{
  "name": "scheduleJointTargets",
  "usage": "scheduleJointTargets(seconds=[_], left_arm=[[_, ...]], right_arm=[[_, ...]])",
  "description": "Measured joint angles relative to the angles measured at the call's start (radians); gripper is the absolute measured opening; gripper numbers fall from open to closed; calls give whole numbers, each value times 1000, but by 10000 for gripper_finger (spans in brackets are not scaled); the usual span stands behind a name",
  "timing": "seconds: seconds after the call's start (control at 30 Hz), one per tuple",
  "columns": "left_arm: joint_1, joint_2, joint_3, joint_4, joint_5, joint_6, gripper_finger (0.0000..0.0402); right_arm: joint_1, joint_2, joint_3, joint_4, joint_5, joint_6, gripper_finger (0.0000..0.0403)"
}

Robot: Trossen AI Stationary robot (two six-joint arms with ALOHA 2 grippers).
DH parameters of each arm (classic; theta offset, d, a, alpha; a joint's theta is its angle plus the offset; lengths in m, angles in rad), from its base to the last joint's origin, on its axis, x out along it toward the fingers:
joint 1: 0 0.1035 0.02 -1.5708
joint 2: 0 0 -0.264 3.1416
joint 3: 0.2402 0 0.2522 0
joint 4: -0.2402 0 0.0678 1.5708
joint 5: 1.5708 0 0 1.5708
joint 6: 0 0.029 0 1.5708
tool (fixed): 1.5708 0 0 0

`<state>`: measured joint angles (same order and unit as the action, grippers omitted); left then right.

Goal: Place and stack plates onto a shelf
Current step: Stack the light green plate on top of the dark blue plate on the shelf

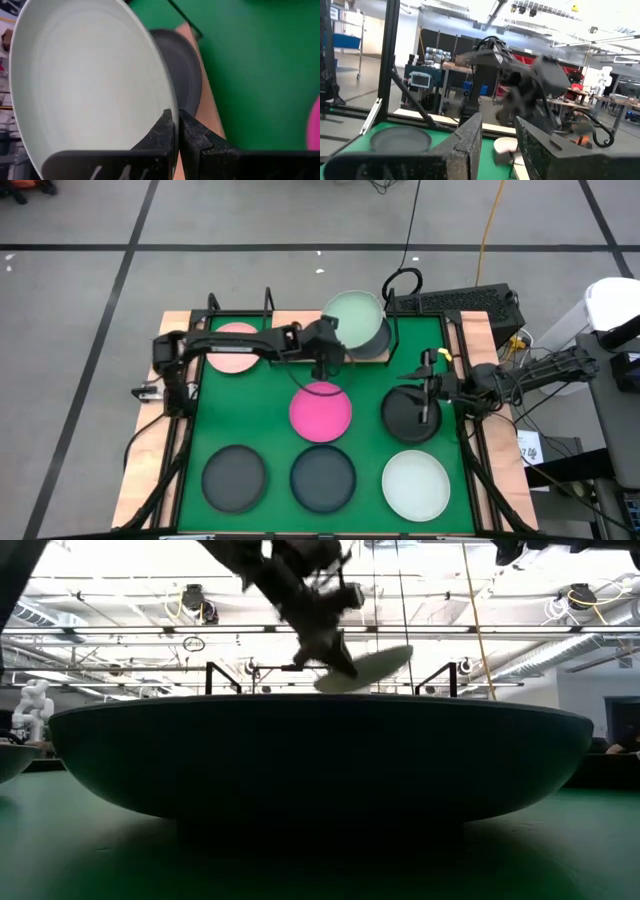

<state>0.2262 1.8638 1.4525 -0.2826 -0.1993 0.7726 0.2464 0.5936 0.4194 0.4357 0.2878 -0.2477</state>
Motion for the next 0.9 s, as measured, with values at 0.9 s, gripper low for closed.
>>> scheduleJointTargets(seconds=[0.9], left_arm=[[25,115,0,163,21,76,114]], right_arm=[[-1,2,0,-15,3,0,100]])
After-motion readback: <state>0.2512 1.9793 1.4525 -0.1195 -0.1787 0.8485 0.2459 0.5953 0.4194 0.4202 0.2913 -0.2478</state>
